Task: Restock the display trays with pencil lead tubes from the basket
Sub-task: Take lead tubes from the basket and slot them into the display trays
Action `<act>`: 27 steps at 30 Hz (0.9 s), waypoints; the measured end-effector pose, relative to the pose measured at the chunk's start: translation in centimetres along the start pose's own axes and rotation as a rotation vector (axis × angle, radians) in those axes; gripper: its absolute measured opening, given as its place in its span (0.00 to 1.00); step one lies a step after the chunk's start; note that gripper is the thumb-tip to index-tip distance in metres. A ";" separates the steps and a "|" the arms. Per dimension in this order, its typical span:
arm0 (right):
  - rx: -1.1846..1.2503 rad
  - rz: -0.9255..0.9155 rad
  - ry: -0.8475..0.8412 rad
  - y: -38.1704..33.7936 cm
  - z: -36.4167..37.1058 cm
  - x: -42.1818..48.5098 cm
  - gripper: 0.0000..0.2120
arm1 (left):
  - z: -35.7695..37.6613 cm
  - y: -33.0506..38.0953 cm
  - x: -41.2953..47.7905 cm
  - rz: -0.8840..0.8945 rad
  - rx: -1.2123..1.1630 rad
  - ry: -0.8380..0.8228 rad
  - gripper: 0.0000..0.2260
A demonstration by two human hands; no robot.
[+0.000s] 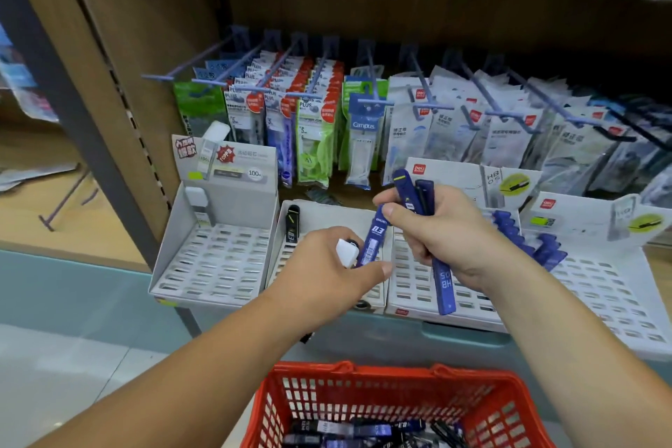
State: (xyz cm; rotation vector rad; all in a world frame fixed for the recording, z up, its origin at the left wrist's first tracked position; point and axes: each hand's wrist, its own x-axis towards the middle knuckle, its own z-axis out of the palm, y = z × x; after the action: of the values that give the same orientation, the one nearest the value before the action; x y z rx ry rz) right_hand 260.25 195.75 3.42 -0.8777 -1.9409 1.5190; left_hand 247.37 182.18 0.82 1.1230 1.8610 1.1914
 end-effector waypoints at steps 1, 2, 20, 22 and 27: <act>0.007 0.007 0.013 0.2 0.1 0.1 0.05 | 0.1 0.0 0.1 0.034 0.073 0.055 0.11; 0.017 0.015 0.024 0.3 0.1 0.1 0.05 | 0.1 -0.1 0.1 0.056 0.101 0.102 0.11; -0.520 -0.168 0.191 2.6 -1.0 1.5 0.12 | -0.7 -2.3 0.7 -0.227 -0.162 0.021 0.10; -0.561 -0.171 0.207 3.4 -0.6 1.9 0.12 | -0.6 -2.3 0.8 -0.224 -0.161 0.008 0.09; -0.560 -0.146 0.184 4.2 0.2 2.3 0.12 | -0.6 -2.4 0.9 -0.231 -0.162 0.013 0.08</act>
State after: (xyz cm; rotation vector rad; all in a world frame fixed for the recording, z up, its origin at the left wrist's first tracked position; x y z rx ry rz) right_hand 259.31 198.00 -0.66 -1.0278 -2.2653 0.7826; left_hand 245.68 182.22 -1.25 0.7904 1.8115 1.1936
